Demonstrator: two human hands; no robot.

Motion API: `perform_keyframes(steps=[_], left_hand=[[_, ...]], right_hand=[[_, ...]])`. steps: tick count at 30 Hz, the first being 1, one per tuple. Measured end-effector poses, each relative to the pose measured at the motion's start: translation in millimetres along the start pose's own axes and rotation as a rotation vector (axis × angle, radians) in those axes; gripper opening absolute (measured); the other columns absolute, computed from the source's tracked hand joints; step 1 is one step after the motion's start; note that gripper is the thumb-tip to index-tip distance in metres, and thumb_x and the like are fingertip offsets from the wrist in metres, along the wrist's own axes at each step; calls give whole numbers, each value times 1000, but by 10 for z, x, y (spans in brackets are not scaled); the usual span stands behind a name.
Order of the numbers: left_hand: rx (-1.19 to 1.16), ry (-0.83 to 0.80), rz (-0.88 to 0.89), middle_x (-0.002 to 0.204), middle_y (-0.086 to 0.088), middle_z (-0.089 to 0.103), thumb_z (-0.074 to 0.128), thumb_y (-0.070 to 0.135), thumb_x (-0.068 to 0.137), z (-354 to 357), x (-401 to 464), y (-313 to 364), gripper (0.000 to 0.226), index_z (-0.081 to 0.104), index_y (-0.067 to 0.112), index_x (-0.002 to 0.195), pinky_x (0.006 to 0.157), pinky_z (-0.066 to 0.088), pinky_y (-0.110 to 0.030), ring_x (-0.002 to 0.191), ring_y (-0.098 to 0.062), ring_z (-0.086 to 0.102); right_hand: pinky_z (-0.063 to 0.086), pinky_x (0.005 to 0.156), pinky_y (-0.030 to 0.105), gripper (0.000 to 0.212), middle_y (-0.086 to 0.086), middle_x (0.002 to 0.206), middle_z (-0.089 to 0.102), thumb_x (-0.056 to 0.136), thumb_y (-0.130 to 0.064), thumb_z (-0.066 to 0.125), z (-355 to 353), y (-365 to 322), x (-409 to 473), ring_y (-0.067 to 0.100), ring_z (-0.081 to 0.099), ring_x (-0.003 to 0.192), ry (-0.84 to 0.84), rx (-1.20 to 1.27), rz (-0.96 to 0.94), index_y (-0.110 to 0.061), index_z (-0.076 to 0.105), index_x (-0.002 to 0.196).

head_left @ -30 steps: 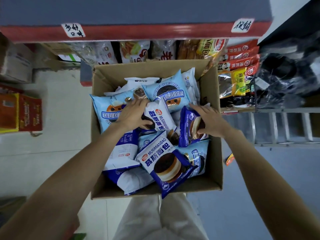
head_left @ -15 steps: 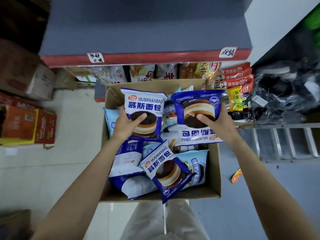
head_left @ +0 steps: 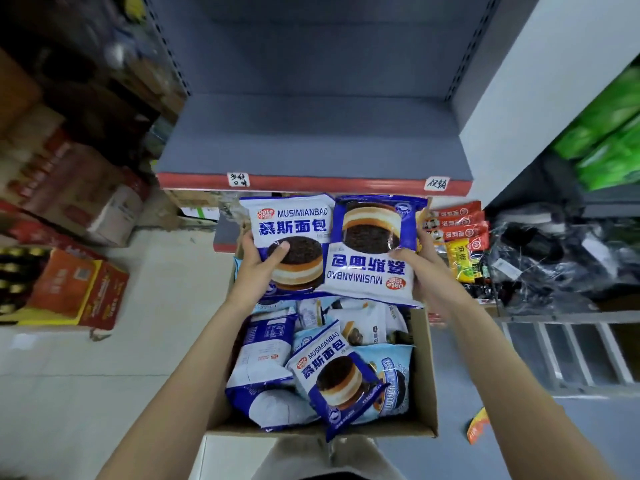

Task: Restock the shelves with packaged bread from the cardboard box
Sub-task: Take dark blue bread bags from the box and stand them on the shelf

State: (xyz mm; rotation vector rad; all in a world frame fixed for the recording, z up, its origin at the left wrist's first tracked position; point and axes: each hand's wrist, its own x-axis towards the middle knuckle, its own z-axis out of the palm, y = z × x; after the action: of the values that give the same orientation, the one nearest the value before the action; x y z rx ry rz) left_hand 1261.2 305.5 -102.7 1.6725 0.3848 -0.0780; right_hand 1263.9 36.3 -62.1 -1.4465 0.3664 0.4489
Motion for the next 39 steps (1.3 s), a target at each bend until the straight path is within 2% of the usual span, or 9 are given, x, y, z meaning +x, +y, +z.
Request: perform_keyframes(steps=[5,9,15,20,25,29,33,36,39], left_hand=[[-17,64,55,111,15,51,59,20,91,-128,-84,49,59,26,14,139,90,41,-23,113,-10,50],[-1,125,62,115,8,56,62,20,89,-333,-120,21,58,28,13,136,93,44,-30,113,-15,54],[94,235,156,114,11,57,66,17,86,-760,-122,89,62,30,14,136,94,46,-33,108,-11,57],[5,320,194,117,12,56,61,11,89,-1120,-39,229,60,27,12,138,94,45,-24,104,2,56],[-47,385,228,111,16,52,49,2,95,-1584,293,313,51,25,11,138,73,41,0,90,18,53],[-46,362,237,127,4,49,51,11,96,-1892,754,379,51,26,14,140,81,42,-6,108,-4,51],[-44,317,295,124,6,53,56,21,94,-2055,1332,482,41,36,19,130,98,44,-27,104,-1,54],[-28,276,363,119,14,55,58,25,93,-2084,1781,561,39,37,28,125,94,46,-24,106,4,54],[-32,249,396,118,12,56,59,25,92,-2038,2193,635,44,37,20,130,93,47,-24,105,0,56]], right_hand=[[56,82,41,50,1,121,60,89,-14,60,137,-28,-88,20,68,97,-48,-164,-145,-35,35,128],[53,89,42,49,2,115,64,81,-19,71,280,-43,-52,18,65,98,30,-394,-209,-21,42,120],[42,76,19,47,-10,97,60,73,-28,79,525,-439,111,10,59,87,62,-831,-434,-18,58,113],[48,66,22,45,2,101,69,76,-25,76,836,-756,347,17,67,88,-79,-575,-243,-12,60,116],[52,90,42,42,8,91,75,71,-25,73,1219,-787,548,22,71,85,-244,-324,11,-9,64,109],[52,86,42,24,12,92,74,82,-15,67,1597,-725,745,20,70,77,-101,-162,-26,-7,66,105],[51,69,25,17,1,94,70,86,-27,64,2042,-794,1016,13,66,78,111,-297,-320,-18,61,101],[43,63,15,28,-7,94,65,83,-37,67,2280,-880,1337,4,61,79,222,-576,-496,-21,60,105],[35,64,14,41,-7,96,62,76,-33,75,2418,-956,1628,7,56,84,348,-533,-559,-17,59,110]])
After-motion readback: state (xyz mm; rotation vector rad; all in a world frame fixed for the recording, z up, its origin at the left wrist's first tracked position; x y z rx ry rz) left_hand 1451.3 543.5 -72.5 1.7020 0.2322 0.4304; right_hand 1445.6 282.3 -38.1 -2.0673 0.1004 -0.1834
